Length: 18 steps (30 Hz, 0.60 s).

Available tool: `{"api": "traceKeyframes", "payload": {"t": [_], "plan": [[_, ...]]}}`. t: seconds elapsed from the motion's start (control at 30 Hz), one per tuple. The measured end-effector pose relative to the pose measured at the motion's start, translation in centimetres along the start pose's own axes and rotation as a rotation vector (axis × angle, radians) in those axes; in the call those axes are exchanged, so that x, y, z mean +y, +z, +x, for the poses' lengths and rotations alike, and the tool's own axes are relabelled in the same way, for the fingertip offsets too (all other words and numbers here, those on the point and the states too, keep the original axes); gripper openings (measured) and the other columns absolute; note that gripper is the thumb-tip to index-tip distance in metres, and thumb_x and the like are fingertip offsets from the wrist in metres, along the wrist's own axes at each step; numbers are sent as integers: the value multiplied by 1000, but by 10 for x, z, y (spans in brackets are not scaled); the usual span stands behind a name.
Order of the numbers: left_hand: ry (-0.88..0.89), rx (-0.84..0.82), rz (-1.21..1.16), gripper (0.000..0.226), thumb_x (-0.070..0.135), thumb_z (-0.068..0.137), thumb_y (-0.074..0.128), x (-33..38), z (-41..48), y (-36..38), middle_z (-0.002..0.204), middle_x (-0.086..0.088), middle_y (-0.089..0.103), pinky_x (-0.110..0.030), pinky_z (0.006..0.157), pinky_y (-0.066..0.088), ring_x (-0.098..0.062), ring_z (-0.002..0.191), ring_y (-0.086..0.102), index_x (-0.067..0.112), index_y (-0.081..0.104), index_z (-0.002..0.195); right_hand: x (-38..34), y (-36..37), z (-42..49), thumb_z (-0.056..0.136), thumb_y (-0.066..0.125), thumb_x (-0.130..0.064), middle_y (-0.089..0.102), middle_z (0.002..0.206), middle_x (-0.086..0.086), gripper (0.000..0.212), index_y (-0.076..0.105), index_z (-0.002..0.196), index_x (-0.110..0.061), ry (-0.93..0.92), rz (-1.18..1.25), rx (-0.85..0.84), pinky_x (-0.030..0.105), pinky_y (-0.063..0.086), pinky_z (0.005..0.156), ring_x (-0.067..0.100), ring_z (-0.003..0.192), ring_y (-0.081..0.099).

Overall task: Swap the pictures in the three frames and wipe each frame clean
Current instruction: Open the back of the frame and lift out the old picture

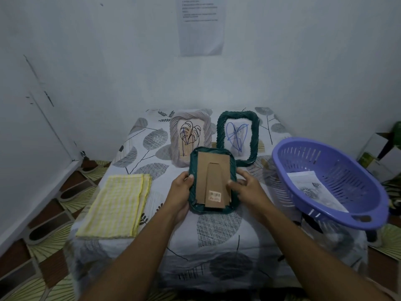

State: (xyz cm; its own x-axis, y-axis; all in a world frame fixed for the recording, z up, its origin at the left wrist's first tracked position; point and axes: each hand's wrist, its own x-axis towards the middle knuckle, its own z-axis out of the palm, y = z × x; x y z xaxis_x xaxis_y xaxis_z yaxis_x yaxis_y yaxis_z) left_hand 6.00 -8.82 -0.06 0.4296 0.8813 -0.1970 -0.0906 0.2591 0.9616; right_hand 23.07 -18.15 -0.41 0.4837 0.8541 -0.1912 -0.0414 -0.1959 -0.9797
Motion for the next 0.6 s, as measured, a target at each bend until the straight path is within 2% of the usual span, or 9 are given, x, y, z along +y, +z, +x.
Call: {"api": "traceKeyframes", "payload": {"t": [0.07, 0.13, 0.2, 0.27, 0.37, 0.5, 0.6], "plan": [[9, 8, 33, 28, 17, 103, 38, -2, 1, -1, 105, -19, 70, -44, 84, 56, -32, 95, 66, 5, 63, 106, 8, -4, -7, 87, 68, -11, 59, 130, 15, 66, 38, 145, -21, -48, -76, -48, 49, 51, 96, 29, 117, 58], [-6, -80, 87, 25, 16, 102, 41, -3, -1, -3, 111, -18, 69, -49, 92, 53, -33, 103, 66, 7, 61, 114, 9, -9, -12, 86, 67, -3, 60, 127, 12, 72, 34, 148, -19, -85, -91, -79, 37, 55, 87, 23, 113, 60], [-18, -251, 167, 34, 5, 95, 50, 1, -6, -10, 117, -12, 67, -42, 89, 55, -28, 106, 65, 13, 53, 128, 9, -14, -13, 84, 67, 3, 61, 125, 3, 76, 33, 147, -24, -123, -91, -138, 23, 55, 79, 10, 107, 63], [41, -390, 375, 63, -4, 86, 58, 6, -7, -20, 121, -5, 63, -30, 81, 56, -20, 109, 62, 27, 41, 137, 5, -18, -13, 82, 67, 9, 58, 123, -10, 83, 29, 143, -32, -158, -126, -225, 15, 52, 77, -6, 101, 62], [85, -466, 457, 90, -11, 80, 64, 7, -7, -29, 129, -4, 56, -28, 88, 53, -13, 116, 57, 36, 24, 146, 5, -24, -9, 78, 66, 16, 56, 120, -13, 97, 16, 141, -38, -152, -191, -286, 16, 51, 80, -3, 100, 63], [92, -443, 426, 91, -10, 82, 65, 1, -8, -29, 129, -8, 57, -32, 90, 54, -18, 114, 61, 29, 19, 150, 4, -24, -10, 74, 68, 19, 57, 119, -5, 110, 5, 152, -27, -128, -239, -293, 16, 51, 74, 3, 93, 64], [120, -455, 433, 92, -8, 82, 66, -1, -8, -29, 129, -7, 57, -31, 90, 54, -17, 113, 62, 29, 18, 150, 4, -22, -9, 74, 66, 21, 59, 118, 0, 109, 6, 152, -25, -123, -233, -285, 15, 51, 71, 4, 89, 64]]}}
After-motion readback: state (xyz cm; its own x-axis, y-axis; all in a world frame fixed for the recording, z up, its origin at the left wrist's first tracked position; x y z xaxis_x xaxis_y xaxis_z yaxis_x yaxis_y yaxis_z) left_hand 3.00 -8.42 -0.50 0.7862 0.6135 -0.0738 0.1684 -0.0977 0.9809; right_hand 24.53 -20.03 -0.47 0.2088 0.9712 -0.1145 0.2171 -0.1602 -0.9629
